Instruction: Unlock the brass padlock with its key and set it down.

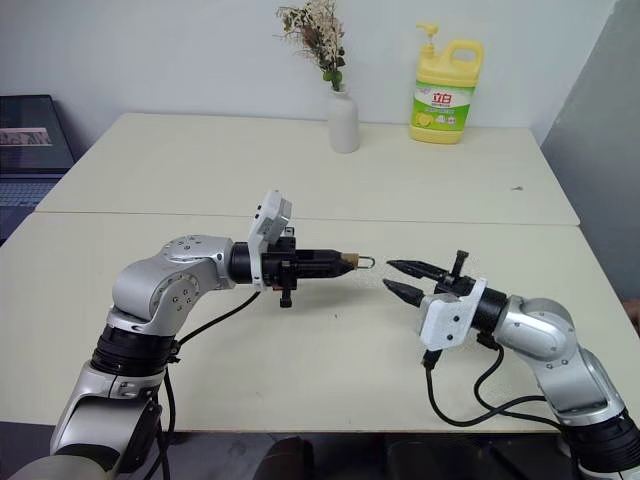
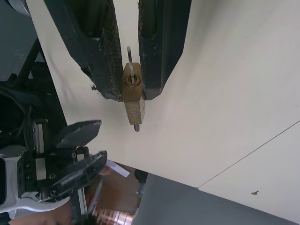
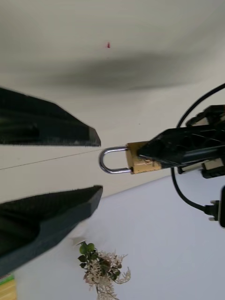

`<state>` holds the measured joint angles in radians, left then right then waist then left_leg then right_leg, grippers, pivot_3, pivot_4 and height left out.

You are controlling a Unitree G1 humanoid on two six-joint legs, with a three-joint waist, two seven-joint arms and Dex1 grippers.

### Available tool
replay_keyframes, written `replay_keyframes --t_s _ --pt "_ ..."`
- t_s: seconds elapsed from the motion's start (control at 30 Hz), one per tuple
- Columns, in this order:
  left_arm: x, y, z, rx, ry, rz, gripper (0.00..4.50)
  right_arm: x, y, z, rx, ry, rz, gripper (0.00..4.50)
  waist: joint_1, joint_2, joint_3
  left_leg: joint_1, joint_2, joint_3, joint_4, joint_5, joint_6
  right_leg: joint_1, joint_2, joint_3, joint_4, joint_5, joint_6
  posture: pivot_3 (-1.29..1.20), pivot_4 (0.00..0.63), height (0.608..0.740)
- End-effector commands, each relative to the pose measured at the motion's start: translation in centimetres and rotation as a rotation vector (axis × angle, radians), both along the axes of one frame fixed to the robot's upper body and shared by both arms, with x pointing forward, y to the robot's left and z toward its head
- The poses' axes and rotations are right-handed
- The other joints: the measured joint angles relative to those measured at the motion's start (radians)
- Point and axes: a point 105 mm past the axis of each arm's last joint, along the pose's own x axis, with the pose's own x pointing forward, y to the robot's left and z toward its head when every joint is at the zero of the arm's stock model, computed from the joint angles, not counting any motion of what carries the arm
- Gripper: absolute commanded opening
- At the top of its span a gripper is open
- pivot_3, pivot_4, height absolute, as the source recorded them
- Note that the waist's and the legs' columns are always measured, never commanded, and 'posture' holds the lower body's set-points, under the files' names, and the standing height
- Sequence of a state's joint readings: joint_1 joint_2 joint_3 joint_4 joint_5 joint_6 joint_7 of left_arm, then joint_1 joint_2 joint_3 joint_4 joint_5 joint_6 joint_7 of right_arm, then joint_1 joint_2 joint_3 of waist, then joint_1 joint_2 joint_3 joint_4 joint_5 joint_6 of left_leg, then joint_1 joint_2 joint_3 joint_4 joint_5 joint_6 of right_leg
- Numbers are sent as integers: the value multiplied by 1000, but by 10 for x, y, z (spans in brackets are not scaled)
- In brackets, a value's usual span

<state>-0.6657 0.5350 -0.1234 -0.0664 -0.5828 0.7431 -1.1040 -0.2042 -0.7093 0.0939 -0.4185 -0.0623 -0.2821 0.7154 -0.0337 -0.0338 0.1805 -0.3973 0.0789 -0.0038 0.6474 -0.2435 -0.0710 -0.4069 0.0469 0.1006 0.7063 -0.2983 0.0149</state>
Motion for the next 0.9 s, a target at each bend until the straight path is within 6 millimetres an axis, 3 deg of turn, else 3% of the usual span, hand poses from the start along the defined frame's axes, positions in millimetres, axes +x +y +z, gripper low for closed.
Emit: replay_keyframes --t_s 0.03,0.3,0.9 --pt "-4 -5 13 -11 -55 -43 165 -4 10 19 42 -41 44 27 0 0 0 0 0 0 0 0 0 0 0 0 0 0 0 0 150 740" --pt "-10 -4 15 -6 -58 -69 165 -2 20 13 30 -6 75 0 2 0 0 0 0 0 0 0 0 0 0 0 0 0 0 0 150 740" --pt "-26 0 15 -2 -31 -123 165 4 16 2 -3 16 82 0 1 0 0 0 0 0 0 0 0 0 0 0 0 0 0 0 150 740"
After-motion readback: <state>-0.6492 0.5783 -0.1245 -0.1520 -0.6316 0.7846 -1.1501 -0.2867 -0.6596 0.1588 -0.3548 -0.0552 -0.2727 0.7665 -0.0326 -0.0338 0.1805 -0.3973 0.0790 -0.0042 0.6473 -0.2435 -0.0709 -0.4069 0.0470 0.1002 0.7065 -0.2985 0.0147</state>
